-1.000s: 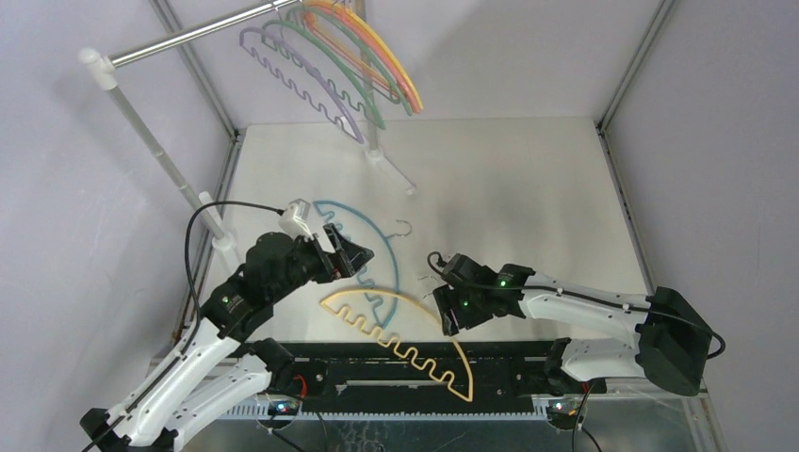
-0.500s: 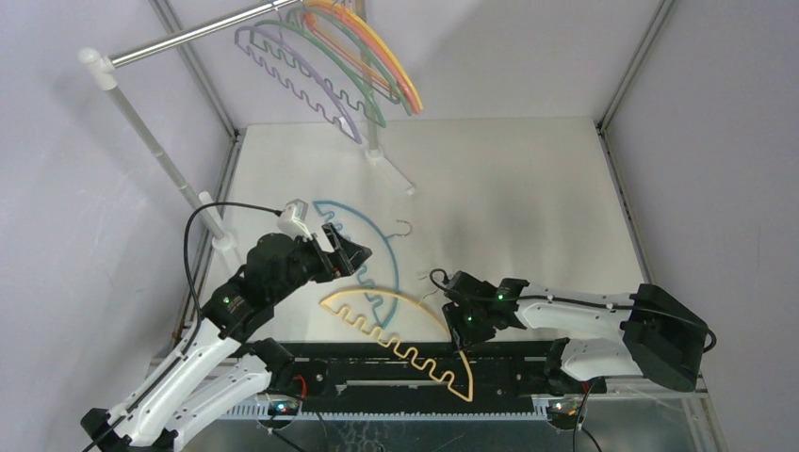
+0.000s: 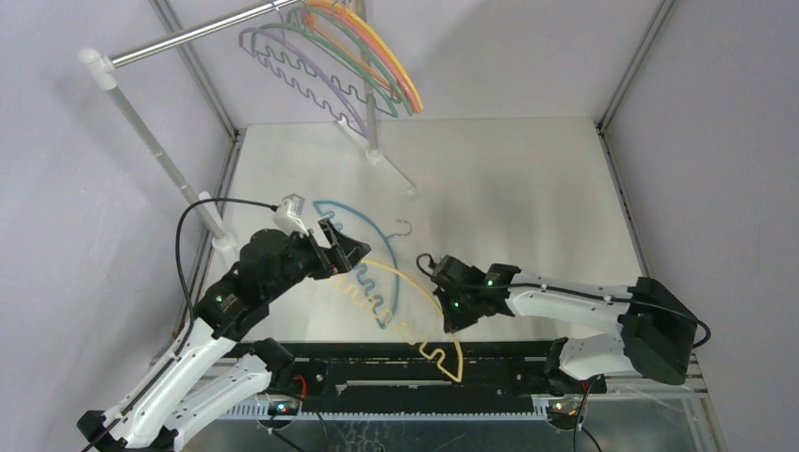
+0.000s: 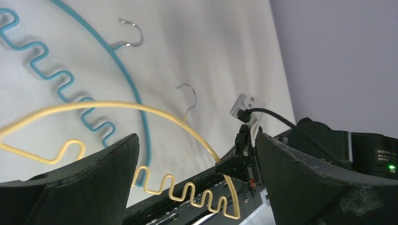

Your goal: Organize the hangers

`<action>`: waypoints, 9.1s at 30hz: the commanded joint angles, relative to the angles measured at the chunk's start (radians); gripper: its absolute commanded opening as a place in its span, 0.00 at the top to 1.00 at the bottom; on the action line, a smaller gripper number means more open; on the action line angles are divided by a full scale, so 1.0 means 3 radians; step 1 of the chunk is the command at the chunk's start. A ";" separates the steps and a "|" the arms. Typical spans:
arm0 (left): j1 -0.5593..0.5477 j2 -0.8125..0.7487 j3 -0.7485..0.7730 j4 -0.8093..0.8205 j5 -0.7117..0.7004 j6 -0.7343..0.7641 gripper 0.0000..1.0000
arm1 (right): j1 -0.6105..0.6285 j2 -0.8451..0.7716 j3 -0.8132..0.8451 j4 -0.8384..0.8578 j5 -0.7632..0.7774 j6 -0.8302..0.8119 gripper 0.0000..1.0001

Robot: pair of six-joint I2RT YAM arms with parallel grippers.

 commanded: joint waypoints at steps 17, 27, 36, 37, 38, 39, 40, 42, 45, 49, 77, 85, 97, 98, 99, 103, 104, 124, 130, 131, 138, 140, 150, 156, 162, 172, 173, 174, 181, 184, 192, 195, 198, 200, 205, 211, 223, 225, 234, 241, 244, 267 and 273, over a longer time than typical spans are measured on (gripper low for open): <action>-0.0031 0.0292 0.0689 0.0350 0.0493 -0.0191 0.07 | -0.0027 0.0564 0.2412 -0.0343 0.0775 -0.0672 1.00; -0.0040 0.0280 0.0462 0.0350 0.0487 -0.0237 0.07 | -0.0016 0.0182 0.2472 -0.0267 0.0771 -0.0672 1.00; -0.0097 0.0262 0.0252 0.0510 0.0373 -0.0312 0.08 | 0.0034 -0.0064 0.2595 -0.0210 0.0555 -0.0784 1.00; -0.0105 0.0274 0.0243 0.0538 0.0363 -0.0315 0.08 | 0.0053 -0.0085 0.2586 -0.0178 0.0501 -0.0798 1.00; -0.0111 0.0286 0.0249 0.0570 0.0346 -0.0317 0.08 | 0.0074 -0.0103 0.2579 -0.0162 0.0458 -0.0822 1.00; -0.0122 0.0300 0.0250 0.0604 0.0330 -0.0320 0.08 | 0.0099 -0.0112 0.2577 -0.0151 0.0420 -0.0848 1.00; -0.0130 0.0319 0.0255 0.0635 0.0321 -0.0320 0.08 | 0.0123 -0.0120 0.2577 -0.0144 0.0377 -0.0871 1.00; -0.0145 0.0356 0.0263 0.0696 0.0301 -0.0325 0.08 | 0.0151 -0.0131 0.2582 -0.0128 0.0292 -0.0907 1.00; -0.0194 0.0423 0.0267 0.0787 0.0251 -0.0345 0.08 | 0.0156 -0.0144 0.2587 -0.0077 0.0118 -0.0930 1.00; -0.0288 0.0516 0.0290 0.0866 0.0124 -0.0363 0.09 | 0.0183 -0.0165 0.2634 0.0002 -0.0077 -0.0994 1.00; -0.0582 0.0541 0.0395 0.0577 -0.0477 -0.0268 1.00 | 0.0464 -0.0352 0.2678 0.0217 -0.0072 -0.1217 0.84; -0.0358 0.0400 0.0523 0.0499 -0.0391 -0.0011 1.00 | 0.0301 -0.0798 0.2282 0.0189 0.0946 -0.0974 0.52; 0.0414 0.0736 0.1008 0.1260 0.0815 0.0370 1.00 | 0.0050 -0.0945 0.2143 0.0169 0.1280 -0.0942 0.43; 0.0448 0.0800 0.1058 0.1311 0.0891 0.0457 1.00 | 0.0046 -0.0938 0.2147 0.0174 0.1306 -0.0946 0.43; 0.0501 0.0856 0.1116 0.1337 0.0959 0.0492 1.00 | 0.0038 -0.0940 0.2146 0.0174 0.1327 -0.0956 0.43; 0.0823 0.1080 0.1225 0.1784 0.1424 0.0410 1.00 | -0.0007 -0.0931 0.2148 0.0165 0.1344 -0.0975 0.42; 0.0903 0.1141 0.1241 0.1935 0.1541 0.0274 1.00 | -0.0026 -0.0930 0.2147 0.0165 0.1342 -0.0977 0.42; 0.1632 0.2654 0.2210 0.4228 0.2560 -0.1354 1.00 | -0.0249 -0.0827 0.2308 0.0117 0.1421 -0.1069 0.42; 0.1754 0.3076 0.2439 0.5071 0.2565 -0.2122 1.00 | -0.0277 -0.0750 0.2390 0.0081 0.1421 -0.1100 0.42; 0.1774 0.3113 0.2468 0.5103 0.2569 -0.2158 1.00 | -0.0282 -0.0739 0.2400 0.0079 0.1418 -0.1105 0.42; 0.1941 0.3222 0.2554 0.5055 0.2519 -0.2263 1.00 | -0.0298 -0.0624 0.2485 0.0073 0.1379 -0.1128 0.42; 0.1992 0.3230 0.2591 0.4917 0.2505 -0.2248 1.00 | -0.0305 -0.0580 0.2516 0.0072 0.1353 -0.1130 0.42; 0.2126 0.3445 0.2800 0.4857 0.2466 -0.2457 0.97 | -0.0308 -0.0430 0.2626 0.0060 0.1304 -0.1156 0.42; 0.2152 0.3540 0.2912 0.4811 0.2353 -0.2512 0.88 | -0.0338 -0.0352 0.2676 0.0030 0.1262 -0.1184 0.42; 0.2154 0.3491 0.2862 0.4681 0.2186 -0.2463 0.76 | -0.0404 -0.0309 0.2674 0.0012 0.1154 -0.1185 0.42; 0.2154 0.3297 0.2653 0.4571 0.1890 -0.2455 0.53 | -0.0484 -0.0258 0.2659 0.0001 0.0984 -0.1190 0.41; 0.2152 0.3296 0.2647 0.4594 0.1868 -0.2477 0.53 | -0.0489 -0.0249 0.2659 -0.0003 0.0964 -0.1189 0.41; 0.2153 0.3304 0.2640 0.4637 0.1849 -0.2514 0.51 | -0.0496 -0.0246 0.2659 -0.0004 0.0953 -0.1193 0.41; 0.2154 0.3367 0.2686 0.4664 0.1768 -0.2599 0.50 | -0.0539 -0.0264 0.2637 -0.0028 0.0913 -0.1210 0.40; 0.2153 0.3380 0.2751 0.4578 0.1727 -0.2589 0.50 | -0.0562 -0.0287 0.2598 -0.0029 0.0904 -0.1203 0.40; 0.2154 0.3407 0.2787 0.4634 0.1543 -0.2763 0.48 | -0.0594 -0.0278 0.2552 -0.0029 0.0840 -0.1183 0.40; 0.2152 0.3377 0.2752 0.4640 0.1468 -0.2792 0.48 | -0.0595 -0.0261 0.2550 -0.0029 0.0824 -0.1184 0.40; 0.2152 0.3337 0.2673 0.4752 0.1375 -0.2896 0.48 | -0.0600 -0.0250 0.2549 -0.0035 0.0801 -0.1184 0.40; 0.2151 0.3309 0.2589 0.4856 0.1288 -0.2977 0.48 | -0.0600 -0.0244 0.2545 -0.0035 0.0790 -0.1184 0.40; 0.2147 0.3354 0.2583 0.4943 0.1181 -0.3136 0.48 | -0.0600 -0.0225 0.2538 -0.0029 0.0748 -0.1184 0.40; 0.2152 0.3487 0.2677 0.5057 0.1054 -0.3355 0.48 | -0.0600 -0.0233 0.2519 -0.0043 0.0742 -0.1186 0.40; 0.2156 0.3634 0.2668 0.5172 0.0887 -0.3703 0.49 | -0.0605 -0.0214 0.2511 -0.0034 0.0734 -0.1196 0.40; 0.2157 0.3668 0.2698 0.5162 0.0870 -0.3727 0.49 | -0.0605 -0.0205 0.2518 -0.0035 0.0721 -0.1205 0.40; 0.2176 0.3810 0.2839 0.5192 0.0801 -0.3839 0.49 | -0.0615 -0.0177 0.2539 -0.0042 0.0732 -0.1228 0.40; 0.2175 0.3716 0.2916 0.4989 0.0934 -0.3639 0.49 | -0.0625 -0.0127 0.2564 -0.0035 0.0722 -0.1246 0.40; 0.2176 0.3677 0.2907 0.4974 0.0966 -0.3632 0.49 | -0.0625 -0.0100 0.2571 -0.0029 0.0700 -0.1251 0.40; 0.2173 0.2776 0.1277 0.5177 0.1566 -0.3427 0.51 | -0.0661 0.0226 0.3404 -0.0032 0.0065 -0.1848 0.34; 0.2170 0.2598 0.1150 0.5112 0.1694 -0.3407 0.52 | -0.0637 0.0752 0.4038 -0.0106 -0.0513 -0.1883 0.33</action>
